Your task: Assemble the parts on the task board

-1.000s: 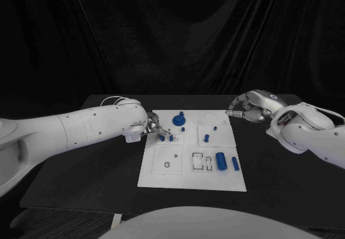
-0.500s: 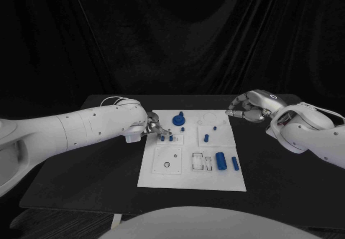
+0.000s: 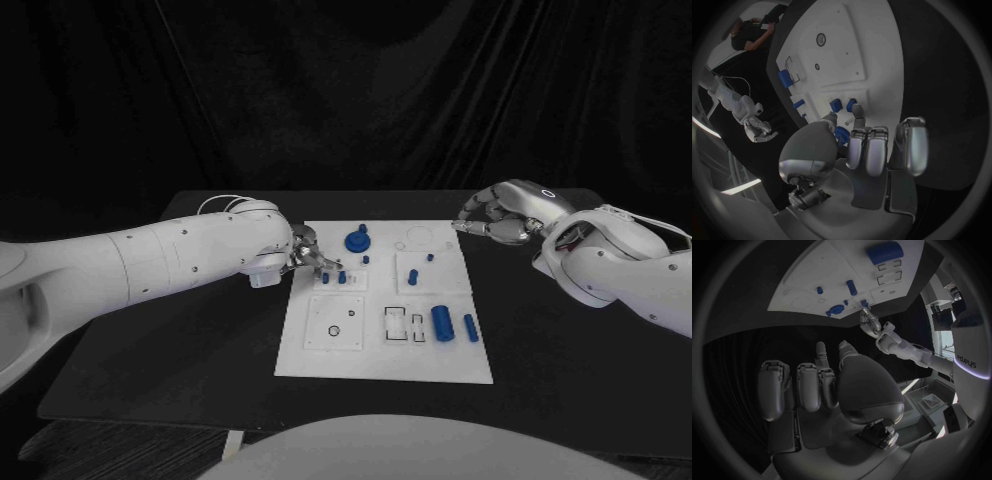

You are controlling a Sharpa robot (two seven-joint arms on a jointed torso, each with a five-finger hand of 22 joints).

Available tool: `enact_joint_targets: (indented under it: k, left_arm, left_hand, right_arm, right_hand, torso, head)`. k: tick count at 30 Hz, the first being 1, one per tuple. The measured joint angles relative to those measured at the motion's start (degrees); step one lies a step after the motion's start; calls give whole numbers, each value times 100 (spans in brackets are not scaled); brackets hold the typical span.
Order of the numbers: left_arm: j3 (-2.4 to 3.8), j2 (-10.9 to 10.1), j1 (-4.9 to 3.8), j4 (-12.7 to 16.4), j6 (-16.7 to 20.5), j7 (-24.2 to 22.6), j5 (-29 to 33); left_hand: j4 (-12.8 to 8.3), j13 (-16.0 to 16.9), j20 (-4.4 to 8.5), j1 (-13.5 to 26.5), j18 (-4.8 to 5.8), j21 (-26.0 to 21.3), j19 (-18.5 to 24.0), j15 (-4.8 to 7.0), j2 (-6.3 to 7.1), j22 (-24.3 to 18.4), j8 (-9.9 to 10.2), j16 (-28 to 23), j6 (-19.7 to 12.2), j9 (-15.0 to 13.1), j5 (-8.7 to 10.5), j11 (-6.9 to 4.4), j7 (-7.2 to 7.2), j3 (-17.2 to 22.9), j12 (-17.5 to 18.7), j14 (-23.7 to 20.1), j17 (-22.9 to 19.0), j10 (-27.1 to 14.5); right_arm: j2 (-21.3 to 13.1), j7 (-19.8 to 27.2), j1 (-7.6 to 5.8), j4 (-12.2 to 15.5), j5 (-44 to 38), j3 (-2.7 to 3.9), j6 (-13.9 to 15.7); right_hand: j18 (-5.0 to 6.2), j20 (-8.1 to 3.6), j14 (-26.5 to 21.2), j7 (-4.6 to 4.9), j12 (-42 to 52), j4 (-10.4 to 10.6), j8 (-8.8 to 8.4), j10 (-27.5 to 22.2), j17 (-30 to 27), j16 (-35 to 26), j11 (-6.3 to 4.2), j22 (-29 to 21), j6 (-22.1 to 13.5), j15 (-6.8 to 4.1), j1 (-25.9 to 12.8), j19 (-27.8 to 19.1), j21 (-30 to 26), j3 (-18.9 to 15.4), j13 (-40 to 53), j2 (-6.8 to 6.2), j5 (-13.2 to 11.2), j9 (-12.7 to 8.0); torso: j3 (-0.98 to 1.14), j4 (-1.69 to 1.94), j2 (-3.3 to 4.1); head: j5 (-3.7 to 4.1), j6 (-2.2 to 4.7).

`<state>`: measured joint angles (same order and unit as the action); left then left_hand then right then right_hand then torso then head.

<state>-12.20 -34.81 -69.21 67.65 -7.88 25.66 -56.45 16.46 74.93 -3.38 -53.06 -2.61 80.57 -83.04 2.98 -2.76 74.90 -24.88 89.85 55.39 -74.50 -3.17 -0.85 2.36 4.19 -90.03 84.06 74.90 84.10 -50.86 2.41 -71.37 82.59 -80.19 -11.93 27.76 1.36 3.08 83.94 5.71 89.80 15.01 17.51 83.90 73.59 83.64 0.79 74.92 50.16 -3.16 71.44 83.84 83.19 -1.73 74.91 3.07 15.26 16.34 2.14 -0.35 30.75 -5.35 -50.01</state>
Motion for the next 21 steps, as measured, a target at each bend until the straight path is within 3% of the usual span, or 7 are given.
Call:
enact_joint_targets:
  k: [5, 9, 13, 16, 18, 19, 21]
  left_arm:
    - [-8, -186, -76, 165, 275, -109, 0]
    - [1, -281, -248, 261, 722, -487, 0]
    - [4, -274, -334, 225, 1202, -1361, -9]
    - [2, -191, -350, 105, 1462, -2144, -115]
    - [1, -113, -348, 25, 1603, -2653, -306]
    - [1, -73, -344, -14, 1661, -2867, -432]
    - [6, 38, -299, -119, 1783, -3337, -822]
  left_hand:
    - [13, 0, 13, -5, 0, 15, 13, 21, 4, 0, -109, 0, -96, -46, -6, -17, -23, -194, 5, -21, 0, -17]
    - [1, 0, -29, -327, 0, -198, 184, -19, 50, 0, 105, 0, -702, -47, -223, 66, 136, -392, 487, -9, 0, -110]
    - [-573, -119, -164, -1832, -178, -1055, 1094, -250, -13, 3, 327, -289, -1230, 154, -1035, 284, 303, -25, 1305, -44, 0, -1292]
    - [-1015, -227, -176, -2836, -182, -853, 1119, -287, 123, 5, 467, -259, -1000, 711, -1107, 263, 252, 817, 1470, -69, 0, -1636]
    - [-991, -822, -203, -2986, -182, -755, 1091, -278, 267, 5, 562, -310, -926, 1085, -956, 256, 263, 1118, 2065, -176, 0, -2224]
    - [-890, -1681, -272, -3008, -182, -675, 999, -284, 387, 5, 694, -325, -850, 1479, -693, 254, 254, 1295, 2976, -147, 0, -3054]
    - [-667, -2549, -343, -2918, -182, -631, 928, -224, 524, 4, 928, -494, -882, 1925, -343, 230, 199, 1368, 4094, -370, 3, -3947]
  right_arm:
    - [-21, 0, 0, 2, 6, 0, 1]
    - [-28, 0, 0, 0, 10, 0, 1]
    - [-18, 3, 0, -18, 12, 0, 1]
    - [-11, 9, 0, -22, 14, 0, 1]
    - [-11, 15, 1, -22, 15, 0, 1]
    - [-11, 19, 1, -22, 15, 0, 1]
    - [-11, 26, 2, -22, 16, 0, 1]
  right_hand:
    - [0, 0, 0, 0, 0, 0, 0, 0, 0, 0, 0, 0, 0, 0, -5, 0, 0, 0, 0, 5, 0, -5]
    - [0, 0, 0, 0, 0, 0, 0, 0, 0, 0, 0, 0, 0, 0, -5, 0, 0, 0, 0, 5, 0, -5]
    - [0, 0, 0, 0, 0, 0, 0, 0, 0, 0, 0, 0, 0, 0, -5, 0, 0, 0, 0, 5, 1, -5]
    - [0, 0, 0, 0, 0, 0, 0, 0, 0, 0, 0, 0, 0, 0, -5, 0, 0, 0, 0, 5, 25, -5]
    - [-1, 0, 0, 0, 0, 0, 0, 0, 3, 0, 0, -1, 0, 0, -5, 0, 0, 0, 0, 5, 49, -10]
    - [0, 0, 0, 0, 0, 0, 0, 0, 5, 0, 0, -1, 0, 0, -5, 0, 0, 0, 0, 5, 50, -11]
    - [0, 0, 0, 0, 0, 0, 0, 0, 7, 0, 0, -1, 0, 0, -5, 0, 0, 0, 0, 5, 49, -11]
  torso:
    - [-1, 0, 0]
    - [0, 0, 0]
    - [0, 0, -1]
    - [-1, 0, -3]
    - [-1, 0, -4]
    - [-1, 0, -5]
    - [0, 0, -7]
  head:
    - [14, 0]
    - [21, 0]
    - [8, 0]
    - [-1, 0]
    - [-2, 0]
    - [-1, 0]
    - [9, 0]
